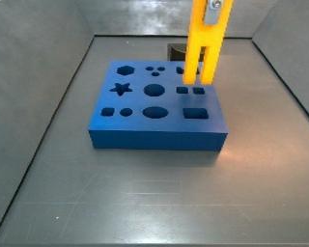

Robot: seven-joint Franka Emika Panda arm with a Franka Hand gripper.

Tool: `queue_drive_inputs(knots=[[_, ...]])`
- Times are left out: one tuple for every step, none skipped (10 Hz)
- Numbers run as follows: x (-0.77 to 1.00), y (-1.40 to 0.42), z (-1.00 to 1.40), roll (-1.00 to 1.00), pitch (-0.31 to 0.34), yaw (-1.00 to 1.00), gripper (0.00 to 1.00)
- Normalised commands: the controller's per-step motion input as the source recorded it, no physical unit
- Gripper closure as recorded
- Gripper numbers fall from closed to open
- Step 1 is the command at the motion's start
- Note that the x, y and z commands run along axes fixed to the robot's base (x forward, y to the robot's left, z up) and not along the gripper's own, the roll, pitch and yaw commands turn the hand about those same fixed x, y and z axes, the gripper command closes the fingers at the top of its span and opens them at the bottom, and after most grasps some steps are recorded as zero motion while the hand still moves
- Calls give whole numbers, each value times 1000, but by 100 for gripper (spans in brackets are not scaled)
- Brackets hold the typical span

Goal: Insert the double-square object.

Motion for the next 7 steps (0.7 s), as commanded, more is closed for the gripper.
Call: queue_drive_inputs(knots=[[0,0,-223,-161,-30,-86,100],[0,0,-171,-99,-11,-89,100],[89,0,-137,-41,0,-111,100],[91,0,-157,0,0,-154,100],[0,0,-120,-3,0,-83,100],[0,0,-69,-14,0,-54,100],[0,0,-109,-6,0,-43,100]])
